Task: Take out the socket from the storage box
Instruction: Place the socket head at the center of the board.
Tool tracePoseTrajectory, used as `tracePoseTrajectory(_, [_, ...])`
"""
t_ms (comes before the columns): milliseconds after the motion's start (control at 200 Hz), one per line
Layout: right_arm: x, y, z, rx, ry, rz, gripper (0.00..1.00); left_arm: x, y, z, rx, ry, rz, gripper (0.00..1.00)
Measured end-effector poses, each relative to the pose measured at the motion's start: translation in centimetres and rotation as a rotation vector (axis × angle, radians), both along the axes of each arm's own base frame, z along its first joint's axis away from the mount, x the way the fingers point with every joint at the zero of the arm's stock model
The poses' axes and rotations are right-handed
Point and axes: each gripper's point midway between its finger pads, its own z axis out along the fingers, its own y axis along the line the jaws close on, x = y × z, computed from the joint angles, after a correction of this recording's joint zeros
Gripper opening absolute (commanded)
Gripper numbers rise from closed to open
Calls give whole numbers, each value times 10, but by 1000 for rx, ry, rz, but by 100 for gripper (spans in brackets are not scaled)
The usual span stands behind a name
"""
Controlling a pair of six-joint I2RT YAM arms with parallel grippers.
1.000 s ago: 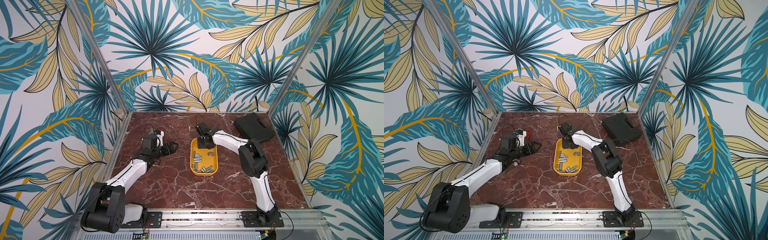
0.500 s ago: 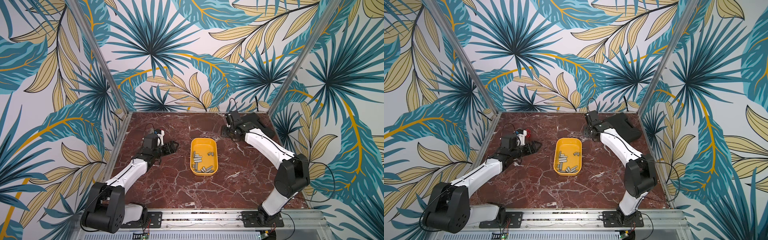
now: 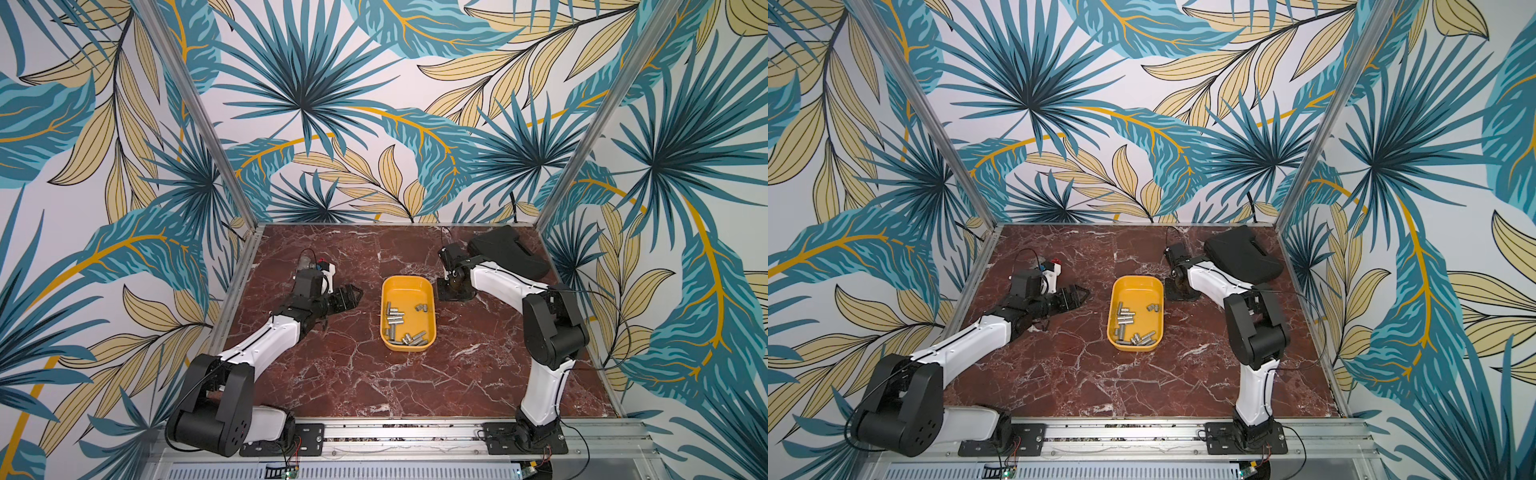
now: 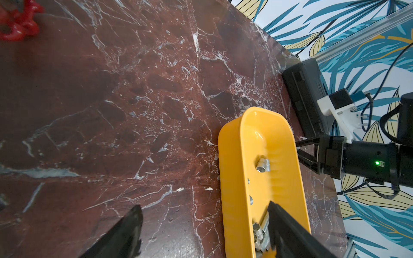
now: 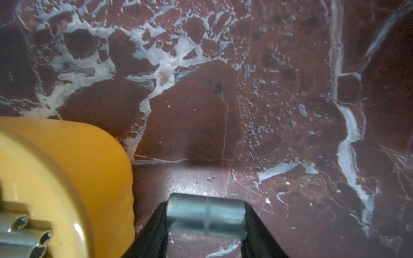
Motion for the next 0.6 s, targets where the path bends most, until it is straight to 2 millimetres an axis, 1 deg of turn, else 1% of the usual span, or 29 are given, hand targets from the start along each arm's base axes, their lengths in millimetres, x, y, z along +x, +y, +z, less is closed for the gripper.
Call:
tracePoseTrajectory(145, [2,3,-9,-1,22,13,35,1,-1,-3,-2,5,1,90])
tracePoseTrajectory(341, [4,5,-9,-1,32,30,35,3,-4,-3,-33,-8,11,90])
tracePoseTrajectory(516, [5,2,-15,0,49,24,36,5,-6,-3,-45,-17,7,90])
tracePoseTrajectory(601, [5,0,-19,-1,59,20,38,5,-7,-4,-45,-13,5,90])
